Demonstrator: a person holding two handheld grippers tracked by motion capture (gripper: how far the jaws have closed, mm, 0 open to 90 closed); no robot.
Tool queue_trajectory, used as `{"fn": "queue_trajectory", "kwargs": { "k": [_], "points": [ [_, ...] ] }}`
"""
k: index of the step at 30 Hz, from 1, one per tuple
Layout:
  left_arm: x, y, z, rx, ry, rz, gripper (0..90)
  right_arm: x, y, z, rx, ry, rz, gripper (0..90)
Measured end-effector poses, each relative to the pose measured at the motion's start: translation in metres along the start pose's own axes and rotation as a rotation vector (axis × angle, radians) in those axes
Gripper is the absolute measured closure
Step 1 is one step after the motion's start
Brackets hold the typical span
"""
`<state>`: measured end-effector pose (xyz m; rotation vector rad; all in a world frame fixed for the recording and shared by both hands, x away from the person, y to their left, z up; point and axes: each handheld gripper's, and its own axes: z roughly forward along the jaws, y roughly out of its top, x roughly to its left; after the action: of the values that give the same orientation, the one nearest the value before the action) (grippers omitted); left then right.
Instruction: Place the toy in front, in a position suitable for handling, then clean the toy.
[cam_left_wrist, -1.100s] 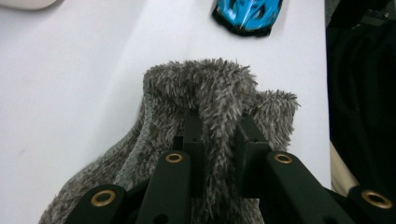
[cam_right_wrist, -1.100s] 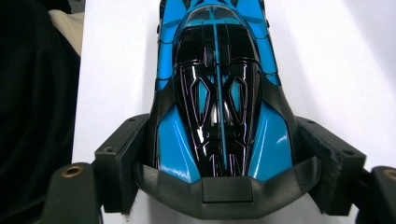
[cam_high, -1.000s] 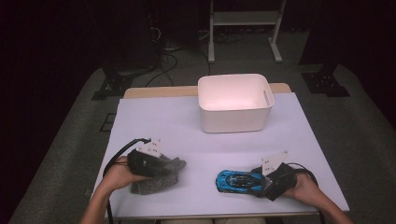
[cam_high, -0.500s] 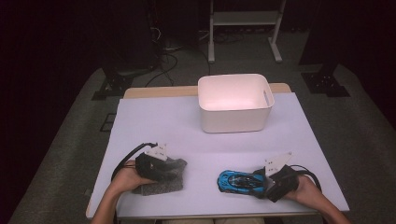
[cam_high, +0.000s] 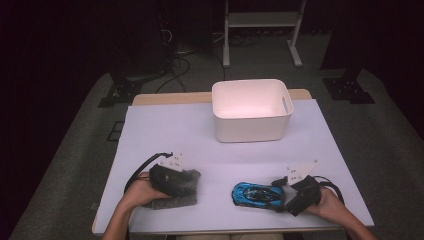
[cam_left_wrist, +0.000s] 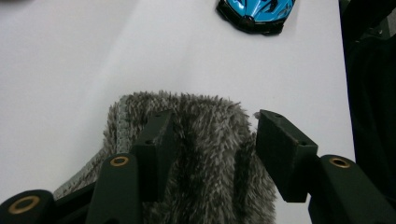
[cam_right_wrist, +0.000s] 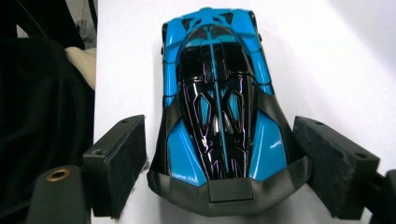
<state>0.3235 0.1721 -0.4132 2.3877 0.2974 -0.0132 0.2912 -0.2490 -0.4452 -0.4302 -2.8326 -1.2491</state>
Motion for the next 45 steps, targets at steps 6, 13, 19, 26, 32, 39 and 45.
{"fn": "queue_trajectory", "kwargs": {
  "k": [6, 13, 19, 26, 32, 39, 45],
  "points": [
    [-0.001, 0.001, -0.001, -0.016, 0.004, 0.007, 44.0, -0.004, 0.013, -0.009, -0.045, -0.004, -0.003, 19.0],
    [-0.003, 0.002, -0.003, -0.043, 0.011, 0.009, 40.0, -0.016, 0.034, -0.019, -0.065, -0.016, -0.011, 18.9],
    [-0.004, 0.001, -0.008, -0.061, 0.031, 0.002, 36.0, -0.03, 0.054, -0.025, -0.074, -0.025, -0.018, 19.6],
    [-0.006, -0.005, -0.014, -0.081, 0.059, -0.025, 30.7, -0.047, 0.077, -0.031, -0.05, -0.038, -0.036, 19.8],
    [-0.009, -0.011, -0.018, -0.103, 0.079, -0.035, 28.8, -0.06, 0.096, -0.038, -0.042, -0.038, -0.05, 19.3],
    [-0.014, -0.009, -0.022, -0.119, 0.105, -0.022, 27.0, -0.07, 0.113, -0.04, -0.039, -0.06, -0.07, 19.4],
    [-0.015, -0.009, -0.026, -0.132, 0.108, -0.016, 25.0, -0.068, 0.123, -0.038, -0.04, -0.066, -0.083, 19.4]
  ]
}}
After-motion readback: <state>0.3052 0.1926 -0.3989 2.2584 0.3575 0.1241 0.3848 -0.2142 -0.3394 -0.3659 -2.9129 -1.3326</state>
